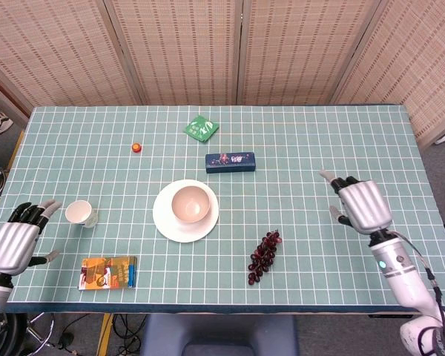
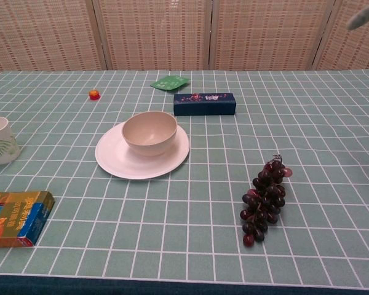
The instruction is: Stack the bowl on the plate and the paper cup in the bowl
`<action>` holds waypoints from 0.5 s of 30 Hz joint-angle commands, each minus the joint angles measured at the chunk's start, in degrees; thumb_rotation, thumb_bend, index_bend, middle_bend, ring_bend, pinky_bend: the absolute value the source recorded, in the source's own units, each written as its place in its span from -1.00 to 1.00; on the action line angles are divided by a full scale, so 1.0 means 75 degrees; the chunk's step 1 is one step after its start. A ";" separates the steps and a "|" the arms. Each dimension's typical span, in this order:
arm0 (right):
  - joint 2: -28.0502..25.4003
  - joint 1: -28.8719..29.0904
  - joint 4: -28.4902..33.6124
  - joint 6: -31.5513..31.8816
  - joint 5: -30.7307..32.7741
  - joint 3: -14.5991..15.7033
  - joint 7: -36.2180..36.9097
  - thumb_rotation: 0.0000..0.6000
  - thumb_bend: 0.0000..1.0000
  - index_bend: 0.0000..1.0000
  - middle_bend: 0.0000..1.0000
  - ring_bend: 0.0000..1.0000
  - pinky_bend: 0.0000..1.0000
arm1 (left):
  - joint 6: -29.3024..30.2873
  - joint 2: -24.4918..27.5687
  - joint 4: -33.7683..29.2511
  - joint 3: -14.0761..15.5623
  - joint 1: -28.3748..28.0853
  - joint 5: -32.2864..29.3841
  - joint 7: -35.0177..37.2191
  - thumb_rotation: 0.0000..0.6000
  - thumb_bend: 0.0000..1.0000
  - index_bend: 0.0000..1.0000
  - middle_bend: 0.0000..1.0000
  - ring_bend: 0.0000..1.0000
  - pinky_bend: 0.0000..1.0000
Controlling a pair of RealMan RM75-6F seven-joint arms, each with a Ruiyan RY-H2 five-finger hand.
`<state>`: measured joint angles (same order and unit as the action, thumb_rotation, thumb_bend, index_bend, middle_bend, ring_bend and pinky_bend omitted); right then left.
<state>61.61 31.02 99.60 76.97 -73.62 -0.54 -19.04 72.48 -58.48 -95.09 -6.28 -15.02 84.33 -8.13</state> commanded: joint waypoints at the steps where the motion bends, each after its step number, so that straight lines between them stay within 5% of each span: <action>1: -0.0153 -0.1045 -0.0338 0.1153 -0.0409 0.0323 0.0346 1.00 -0.47 -0.66 -0.11 -0.17 0.39 | -0.0293 -0.0068 0.0026 -0.0064 -0.0226 -0.0174 0.0119 1.00 -1.00 -0.84 -0.76 -0.65 -0.74; 15: -0.0664 -0.2529 -0.0325 0.2166 -0.0428 0.0219 0.1092 1.00 -0.47 -0.66 -0.12 -0.19 0.35 | -0.2267 0.0112 -0.0123 -0.0160 -0.1319 -0.1112 0.0204 1.00 -1.00 -1.00 -1.00 -0.91 -0.74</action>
<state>56.78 12.28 97.10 93.06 -76.73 1.32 -11.07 58.27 -58.33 -95.75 -7.12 -22.84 77.62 -6.91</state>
